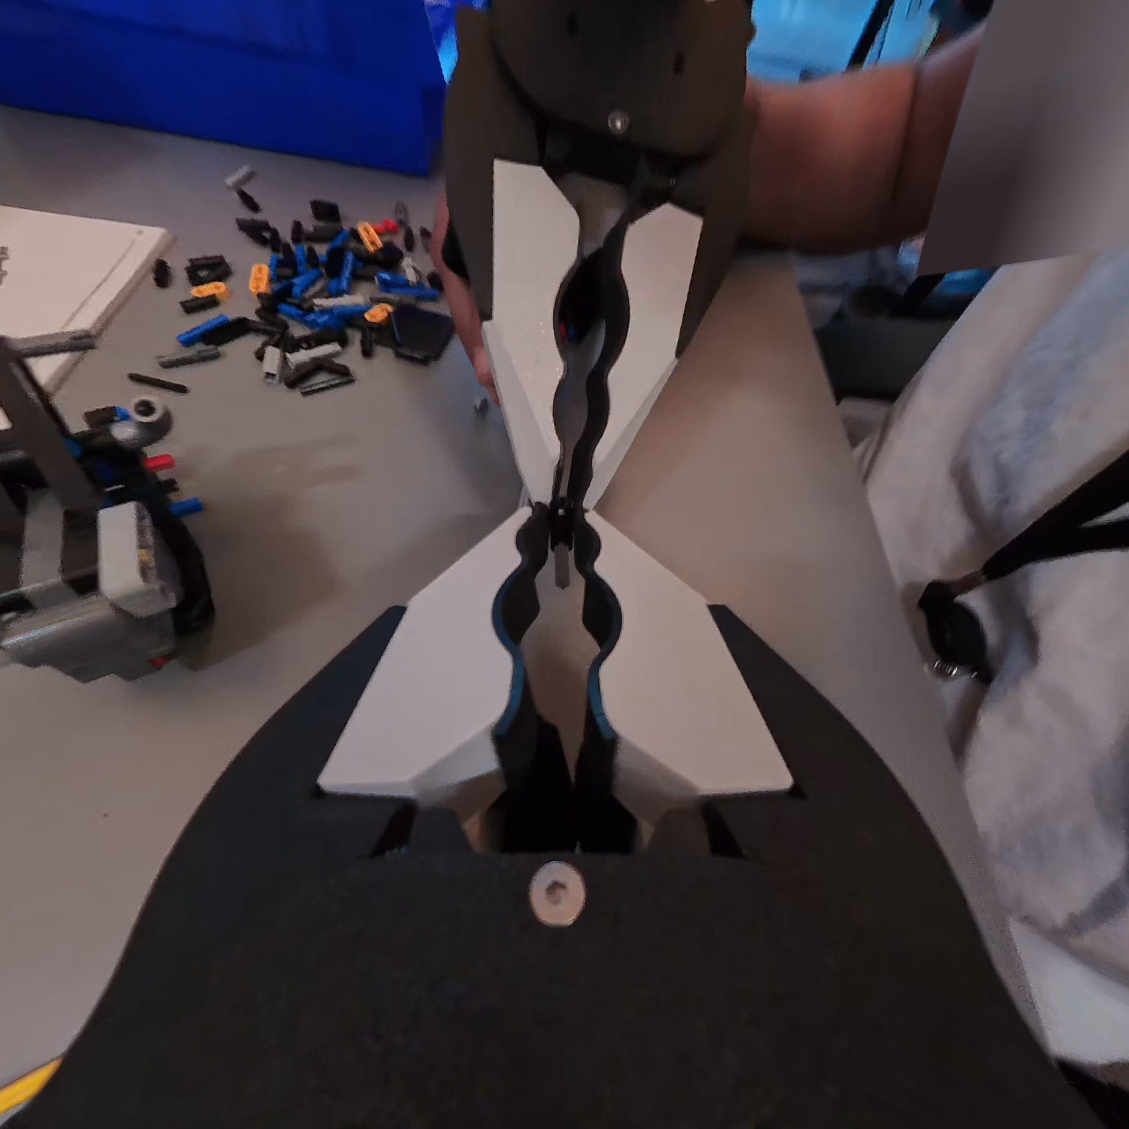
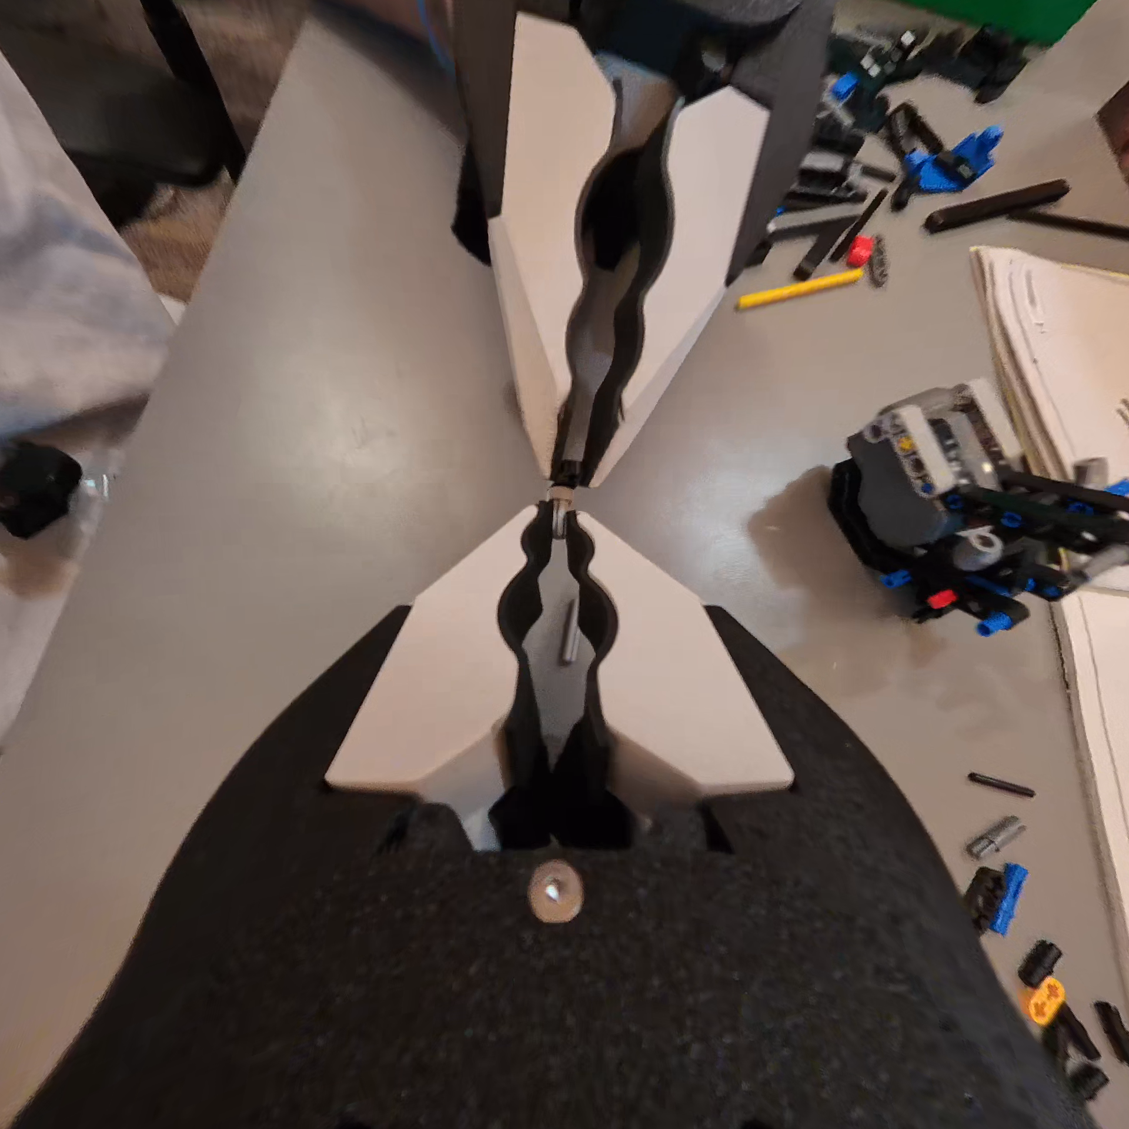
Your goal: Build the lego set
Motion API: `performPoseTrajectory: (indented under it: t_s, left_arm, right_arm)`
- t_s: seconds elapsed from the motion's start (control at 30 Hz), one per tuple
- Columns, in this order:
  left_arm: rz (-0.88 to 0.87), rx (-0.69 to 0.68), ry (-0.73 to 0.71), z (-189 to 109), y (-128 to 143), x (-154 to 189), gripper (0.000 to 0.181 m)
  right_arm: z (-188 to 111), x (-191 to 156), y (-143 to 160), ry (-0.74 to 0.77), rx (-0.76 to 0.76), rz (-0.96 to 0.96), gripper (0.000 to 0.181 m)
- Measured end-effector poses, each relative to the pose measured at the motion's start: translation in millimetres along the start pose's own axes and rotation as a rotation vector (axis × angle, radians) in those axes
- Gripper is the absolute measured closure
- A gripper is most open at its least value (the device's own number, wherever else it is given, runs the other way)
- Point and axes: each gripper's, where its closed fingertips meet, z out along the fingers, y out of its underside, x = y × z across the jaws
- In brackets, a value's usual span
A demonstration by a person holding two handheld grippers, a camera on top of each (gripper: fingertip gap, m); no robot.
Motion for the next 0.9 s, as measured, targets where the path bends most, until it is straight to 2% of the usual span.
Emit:
performPoseTrajectory:
  t_s: [0.17,0.37,0.5,0.6,0.77,0.9]
  left_arm:
    - [0.073,-0.138,-0.020,8,22,2,0.175]
    - [0.069,-0.173,-0.038,5,30,-2,0.175]
    - [0.060,-0.180,-0.053,5,31,-5,0.175]
    - [0.051,-0.205,-0.059,6,36,-6,0.168]
    - [0.032,-0.178,-0.051,4,32,-4,0.163]
    - [0.007,-0.081,-0.052,-1,15,-6,0.157]
  right_arm:
    - [12,-7,14,0.008,-0.077,-0.044,0.177]
    - [-17,6,26,-0.023,-0.085,0.086,0.158]
    - [-18,9,40,-0.019,-0.138,0.092,0.164]
    - [-9,4,45,-0.025,-0.175,0.064,0.166]
    - [-7,6,44,-0.001,-0.166,0.045,0.178]
    - [-7,10,42,0.027,-0.167,-0.009,0.179]
